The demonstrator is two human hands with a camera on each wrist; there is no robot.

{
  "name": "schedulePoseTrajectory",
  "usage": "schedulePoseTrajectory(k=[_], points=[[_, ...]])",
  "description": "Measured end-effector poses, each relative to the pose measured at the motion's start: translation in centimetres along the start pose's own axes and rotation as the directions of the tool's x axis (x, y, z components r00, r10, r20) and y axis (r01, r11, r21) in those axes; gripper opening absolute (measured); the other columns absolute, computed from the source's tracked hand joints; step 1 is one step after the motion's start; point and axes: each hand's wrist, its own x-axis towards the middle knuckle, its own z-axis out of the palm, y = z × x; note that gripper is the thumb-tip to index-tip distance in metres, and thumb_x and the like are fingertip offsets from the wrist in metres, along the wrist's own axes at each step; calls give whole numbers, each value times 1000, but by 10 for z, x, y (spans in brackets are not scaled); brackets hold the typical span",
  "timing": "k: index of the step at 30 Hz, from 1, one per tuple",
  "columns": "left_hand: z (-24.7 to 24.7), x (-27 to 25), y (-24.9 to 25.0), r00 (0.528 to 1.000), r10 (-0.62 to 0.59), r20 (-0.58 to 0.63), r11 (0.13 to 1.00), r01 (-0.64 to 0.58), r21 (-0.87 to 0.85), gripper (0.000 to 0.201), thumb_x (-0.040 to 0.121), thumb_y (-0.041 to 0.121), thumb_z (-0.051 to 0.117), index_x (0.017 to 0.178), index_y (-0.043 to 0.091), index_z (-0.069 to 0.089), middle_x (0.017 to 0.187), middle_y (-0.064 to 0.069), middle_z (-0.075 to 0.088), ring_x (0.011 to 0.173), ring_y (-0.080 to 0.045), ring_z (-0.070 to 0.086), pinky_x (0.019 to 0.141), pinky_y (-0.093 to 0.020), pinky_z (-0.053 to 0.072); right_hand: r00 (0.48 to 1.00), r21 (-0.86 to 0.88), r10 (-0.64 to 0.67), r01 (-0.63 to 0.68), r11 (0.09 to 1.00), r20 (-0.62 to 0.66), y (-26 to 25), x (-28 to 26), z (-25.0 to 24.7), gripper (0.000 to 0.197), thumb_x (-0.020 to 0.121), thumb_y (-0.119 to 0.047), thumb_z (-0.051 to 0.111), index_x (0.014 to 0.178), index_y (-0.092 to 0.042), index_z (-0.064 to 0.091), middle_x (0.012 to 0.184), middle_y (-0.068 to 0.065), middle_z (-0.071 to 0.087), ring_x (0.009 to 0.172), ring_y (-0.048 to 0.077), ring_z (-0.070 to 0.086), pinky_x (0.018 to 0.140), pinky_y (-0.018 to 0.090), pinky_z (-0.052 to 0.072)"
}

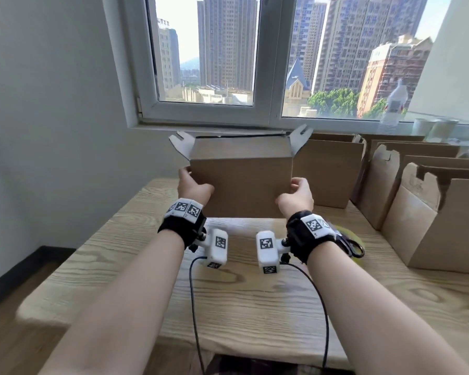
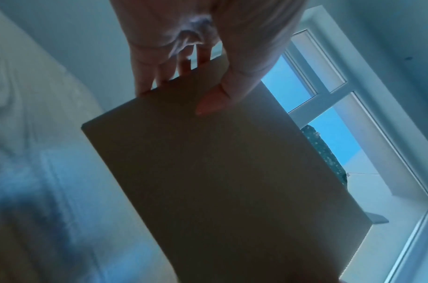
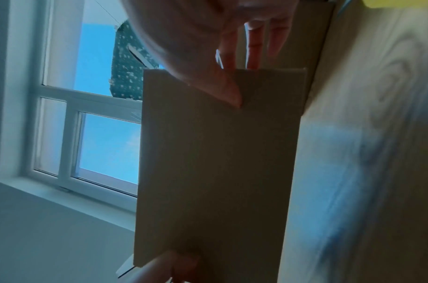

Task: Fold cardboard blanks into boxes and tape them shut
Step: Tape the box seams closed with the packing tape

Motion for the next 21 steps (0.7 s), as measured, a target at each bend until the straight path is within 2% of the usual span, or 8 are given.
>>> schedulePoseTrajectory(k=[4, 10, 11, 14, 15, 17, 19, 21], points=[[14, 7, -29, 995, -91, -27, 996, 91, -8, 54, 81, 1, 66, 126, 7, 37, 117, -7, 48, 104, -26, 53, 86, -29, 41, 992, -75, 83, -76, 994, 92, 27, 1, 18, 50, 83, -4, 57, 131, -19, 51, 126, 2, 62, 116, 26, 58, 92, 28, 44], [27, 43, -52, 990, -115, -81, 993, 112, -42, 53, 79, 4, 68, 124, 5, 39, 125, -15, 53, 112, -32, 55, 98, -36, 44, 985, -131, 85, -65, 989, 152, 30, 24, 47, 58, 81, -16, 66, 137, -23, 52, 131, 10, 58, 116, 26, 57, 87, 24, 40], [28, 51, -53, 990, -116, -81, 992, 113, -49, 53, 79, 4, 69, 124, 5, 39, 124, -14, 52, 113, -32, 55, 99, -37, 44, 984, -124, 60, -39, 991, 169, 27, 30, 52, 66, 81, -17, 67, 143, -26, 46, 136, 11, 55, 120, 27, 55, 92, 25, 41], [30, 75, -51, 982, -164, -88, 984, 156, -90, 50, 81, 12, 68, 121, 8, 39, 116, -9, 51, 108, -31, 55, 93, -36, 43, 973, -175, -27, 68, 982, 228, 19, 45, 68, 93, 86, -24, 66, 156, -38, 8, 152, 16, 36, 136, 34, 41, 110, 36, 35], [30, 84, -51, 979, -186, -87, 979, 178, -95, 49, 83, 18, 68, 123, 9, 40, 116, -7, 50, 106, -29, 53, 90, -34, 41, 968, -215, -28, 84, 973, 250, 17, 50, 73, 94, 89, -28, 65, 157, -37, 1, 152, 19, 32, 139, 35, 37, 112, 37, 31], [32, 99, -47, 976, -206, -75, 976, 199, -91, 54, 86, 32, 66, 127, 10, 39, 122, -5, 48, 107, -25, 48, 91, -33, 36, 965, -251, -47, 114, 961, 258, 13, 64, 83, 88, 93, -34, 62, 158, -30, 3, 155, 18, 26, 143, 33, 31, 115, 36, 26], [35, 116, -44, 986, -124, -107, 985, 109, -135, 69, 85, 33, 69, 139, 10, 32, 138, -6, 43, 125, -25, 44, 106, -35, 33, 971, -223, -116, 162, 961, 207, 11, 79, 92, 81, 93, -34, 62, 157, -22, 14, 157, 15, 23, 145, 31, 25, 117, 38, 23], [36, 130, -40, 973, 73, -220, 982, -109, -157, 89, 80, 21, 75, 149, 10, 21, 152, -9, 31, 140, -23, 33, 117, -33, 24, 971, -173, -217, 232, 957, 100, 9, 91, 98, 78, 90, -29, 66, 152, -13, 21, 153, 15, 27, 141, 32, 29, 118, 42, 27]])
